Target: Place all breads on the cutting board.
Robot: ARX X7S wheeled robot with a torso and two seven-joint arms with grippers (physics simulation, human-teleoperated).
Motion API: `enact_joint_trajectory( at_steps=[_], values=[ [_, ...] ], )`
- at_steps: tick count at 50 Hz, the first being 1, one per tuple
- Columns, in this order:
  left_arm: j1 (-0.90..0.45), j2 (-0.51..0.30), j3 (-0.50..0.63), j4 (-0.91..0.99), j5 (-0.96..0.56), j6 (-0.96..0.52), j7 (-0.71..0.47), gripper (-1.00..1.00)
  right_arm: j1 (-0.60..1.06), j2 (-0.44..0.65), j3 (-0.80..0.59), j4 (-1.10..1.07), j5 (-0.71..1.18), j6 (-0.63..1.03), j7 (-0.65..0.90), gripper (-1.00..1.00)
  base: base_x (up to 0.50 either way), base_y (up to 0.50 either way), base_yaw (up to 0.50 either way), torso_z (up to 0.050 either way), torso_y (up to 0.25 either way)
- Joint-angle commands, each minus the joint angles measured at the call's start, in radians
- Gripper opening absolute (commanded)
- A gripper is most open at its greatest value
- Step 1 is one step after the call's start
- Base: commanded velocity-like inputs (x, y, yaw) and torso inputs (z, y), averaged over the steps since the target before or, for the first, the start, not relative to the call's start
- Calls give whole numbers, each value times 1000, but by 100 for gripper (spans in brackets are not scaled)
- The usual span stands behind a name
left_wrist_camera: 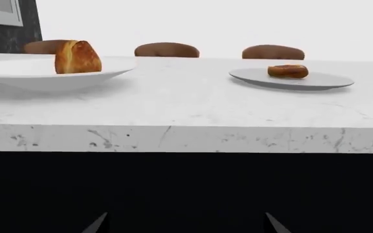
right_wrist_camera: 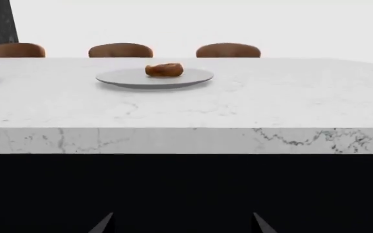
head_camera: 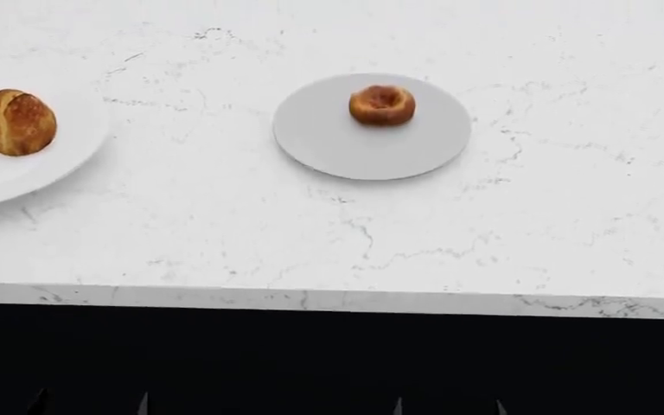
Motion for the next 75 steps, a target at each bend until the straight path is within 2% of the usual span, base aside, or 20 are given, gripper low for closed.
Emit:
enact_joint_trajectory(
  at_steps=[1, 6, 14, 18, 35, 40, 44, 49, 53, 56, 57, 61, 64, 67, 68, 72, 74, 75],
  values=[
    [-8, -13, 15, -13, -22, 1, -14, 100, 3, 15, -16, 4, 21, -9, 12, 100, 0, 0, 0, 50, 0],
    [-2, -16, 30, -5, 7, 12, -39, 100, 3, 21, -25, -1, 21, -4, 19, 100, 0, 0, 0, 50, 0],
    [1, -26, 31, 5, -34, 12, -34, 100, 4, 31, -43, 4, 25, -15, 24, 100, 0, 0, 0, 50, 0],
    [5, -31, 37, 6, -33, 24, -40, 100, -8, 38, -52, -7, 17, -39, 31, 100, 0, 0, 0, 0, 0],
    [3, -46, 62, -5, -25, 45, -68, 100, -8, 54, -69, -13, 37, -47, 44, 100, 0, 497, 0, 0, 0],
    [4, -51, 66, 0, -35, 38, -70, 100, -5, 55, -67, -2, 49, -54, 49, 100, 0, 22, 0, 0, 0],
    [6, -59, 70, 28, -37, 1, -80, 100, -16, 67, -70, -67, 73, 27, 49, 100, 0, 0, 0, 0, 0],
    [13, -84, 56, 207, -65, -214, -118, 100, -48, 103, -49, -347, 117, 241, 91, 100, 0, 0, 0, 0, 0],
    [-60, -134, 37, 499, -130, -567, -157, 100, 4, 157, -4, -592, 171, 507, 135, 100, 0, 0, 0, 0, 0],
    [-129, -155, 13, 636, -188, -773, -174, 100, 51, 179, 33, -683, 224, 626, 145, 100, 0, 0, 0, 0, 0],
    [-190, -169, 1, 720, -229, -917, -185, 100, 99, 196, 57, -749, 264, 732, 158, 100, 0, 0, 0, 0, 0],
    [-371, -165, -94, 877, -350, -1237, -204, 100, 250, 235, 110, -875, 359, 993, 184, 100, 0, 0, 0, 0, 0],
    [-533, -141, -182, 911, -429, -1437, -197, 100, 394, 264, 174, -945, 442, 1186, 194, 100, 0, 0, 0, 0, 0],
    [-662, -129, -234, 933, -471, -1578, -201, 100, 491, 272, 219, -960, 503, 1308, 191, 100, 0, 0, 0, 0, 0],
    [-698, -137, -255, 919, -516, -1605, -226, 100, 528, 268, 234, -964, 526, 1355, 192, 100, 0, 0, 0, 0, 0],
    [-802, -246, -329, 819, -1026, -1605, -603, 100, 670, 248, 285, -982, 601, 1515, 194, 100, 0, 0, 0, 0, 0],
    [-843, -279, -334, 781, -1182, -1601, -732, 100, 732, 250, 296, -993, 632, 1578, 203, 100, 0, 0, 0, 0, 0],
    [-875, -294, -343, 750, -1273, -1601, -805, 100, 777, 275, 305, -968, 720, 1590, 262, 100, 0, 0, 0, 0, 0]
  ],
)
